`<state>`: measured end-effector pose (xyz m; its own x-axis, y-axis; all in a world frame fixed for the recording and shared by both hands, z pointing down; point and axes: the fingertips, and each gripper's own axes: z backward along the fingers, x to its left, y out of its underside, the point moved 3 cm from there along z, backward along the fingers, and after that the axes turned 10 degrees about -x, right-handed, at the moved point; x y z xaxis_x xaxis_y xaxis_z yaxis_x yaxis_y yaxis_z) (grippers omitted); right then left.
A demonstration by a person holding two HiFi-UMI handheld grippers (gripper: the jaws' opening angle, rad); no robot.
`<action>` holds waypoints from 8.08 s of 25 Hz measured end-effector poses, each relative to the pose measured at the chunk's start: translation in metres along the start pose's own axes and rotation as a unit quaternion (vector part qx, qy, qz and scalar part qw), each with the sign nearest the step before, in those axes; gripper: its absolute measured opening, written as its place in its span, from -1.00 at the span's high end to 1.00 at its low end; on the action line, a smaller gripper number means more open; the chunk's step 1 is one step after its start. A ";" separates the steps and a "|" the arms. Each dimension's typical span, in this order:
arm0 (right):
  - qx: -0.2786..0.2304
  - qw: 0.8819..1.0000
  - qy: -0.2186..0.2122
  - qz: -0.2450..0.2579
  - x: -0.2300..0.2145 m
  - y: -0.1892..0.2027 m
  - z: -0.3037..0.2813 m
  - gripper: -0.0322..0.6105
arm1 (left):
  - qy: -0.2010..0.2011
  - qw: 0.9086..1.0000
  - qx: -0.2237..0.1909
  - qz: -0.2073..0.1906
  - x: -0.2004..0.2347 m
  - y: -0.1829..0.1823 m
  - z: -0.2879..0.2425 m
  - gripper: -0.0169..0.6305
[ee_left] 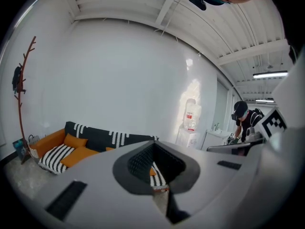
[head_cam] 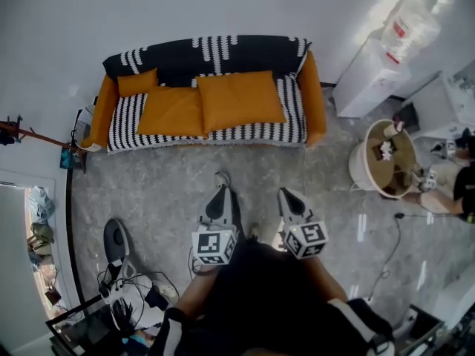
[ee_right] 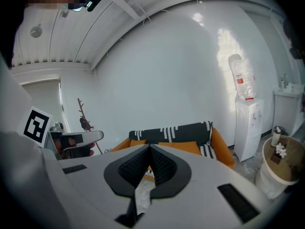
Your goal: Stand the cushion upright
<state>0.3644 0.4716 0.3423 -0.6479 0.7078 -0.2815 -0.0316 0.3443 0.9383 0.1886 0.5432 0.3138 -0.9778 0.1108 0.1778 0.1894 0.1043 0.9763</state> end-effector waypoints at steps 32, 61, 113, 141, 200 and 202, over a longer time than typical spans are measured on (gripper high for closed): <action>0.021 0.997 0.078 0.003 -0.053 -0.099 -0.364 0.91 | 0.038 0.998 0.045 0.020 0.228 -0.057 -0.331 0.96; 0.061 0.997 0.036 0.020 -0.186 -0.123 -0.526 0.91 | -0.076 0.994 0.071 0.046 0.280 -0.030 -0.496 0.96; 0.381 0.923 0.058 0.010 -0.442 0.245 -0.700 0.21 | -0.156 0.913 0.362 0.105 0.354 0.340 -0.606 0.32; 0.445 0.890 0.096 -0.015 -0.456 0.302 -0.698 0.69 | -0.150 0.901 0.401 0.073 0.360 0.381 -0.610 0.83; 0.279 0.945 0.168 -0.043 -0.483 0.158 -0.606 0.90 | -0.006 0.959 0.282 0.003 0.275 0.270 -0.664 0.94; 0.272 0.945 0.175 -0.044 -0.492 0.149 -0.608 0.90 | -0.001 0.962 0.275 0.000 0.270 0.266 -0.678 0.94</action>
<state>0.2162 -0.2003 0.7427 -0.8762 0.4473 -0.1795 0.2383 0.7258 0.6453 -0.0853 -0.0696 0.7050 -0.9777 0.1130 0.1771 0.2090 0.6107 0.7638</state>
